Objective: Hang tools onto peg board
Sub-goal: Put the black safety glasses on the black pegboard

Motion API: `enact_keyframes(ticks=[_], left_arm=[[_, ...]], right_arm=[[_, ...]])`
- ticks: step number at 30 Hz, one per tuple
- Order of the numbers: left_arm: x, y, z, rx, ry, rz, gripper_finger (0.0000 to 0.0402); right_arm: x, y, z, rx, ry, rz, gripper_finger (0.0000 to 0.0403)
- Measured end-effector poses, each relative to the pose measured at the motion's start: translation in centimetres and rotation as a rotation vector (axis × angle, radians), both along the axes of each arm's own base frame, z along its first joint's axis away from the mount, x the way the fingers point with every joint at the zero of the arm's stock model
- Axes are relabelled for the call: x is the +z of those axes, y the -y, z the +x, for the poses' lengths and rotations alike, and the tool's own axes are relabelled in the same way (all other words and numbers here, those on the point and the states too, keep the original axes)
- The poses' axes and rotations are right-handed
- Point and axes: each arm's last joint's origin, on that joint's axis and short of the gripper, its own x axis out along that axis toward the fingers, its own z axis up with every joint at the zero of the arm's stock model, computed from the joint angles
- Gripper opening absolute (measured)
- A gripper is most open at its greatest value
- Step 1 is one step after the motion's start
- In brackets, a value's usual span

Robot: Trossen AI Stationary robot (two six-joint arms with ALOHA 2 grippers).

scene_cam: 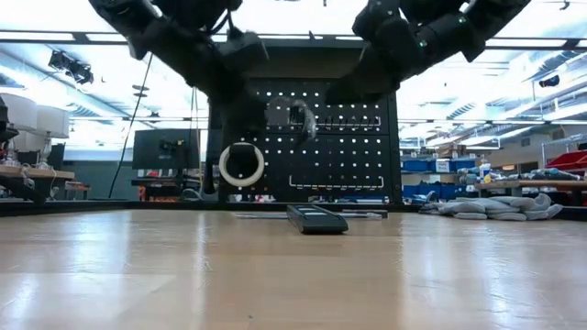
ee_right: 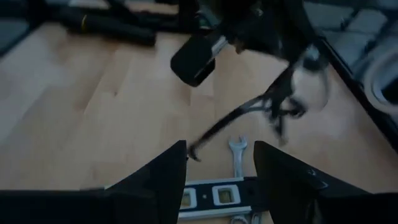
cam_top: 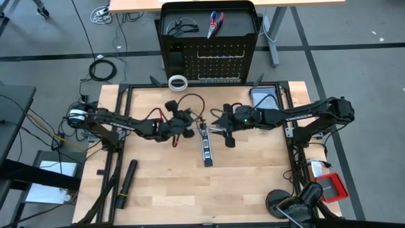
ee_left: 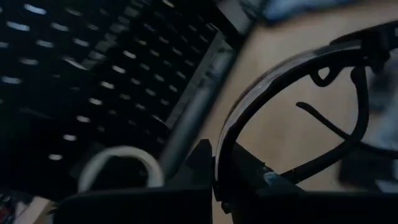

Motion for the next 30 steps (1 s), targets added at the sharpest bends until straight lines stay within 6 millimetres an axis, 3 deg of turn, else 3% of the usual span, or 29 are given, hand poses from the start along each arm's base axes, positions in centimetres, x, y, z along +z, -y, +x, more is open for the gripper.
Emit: enact_keyframes(ticks=[4, 15, 30], left_arm=[[1.3, -0.1, 0.4, 0.048, 0.111, 0.054, 0.0016], [4.4, -0.9, 0.6, 0.142, 0.335, 0.158, 0.0017], [4.6, -0.9, 0.6, 0.15, 0.381, 0.145, 0.0017]], right_arm=[[0.1, 0.5, -0.1, -0.056, 0.011, 0.073, 0.0201], [0.9, 0.6, 0.3, -0.085, 0.103, 0.049, 0.0202], [2.4, 0.9, 0.6, -0.157, 0.267, -0.001, 0.0197]])
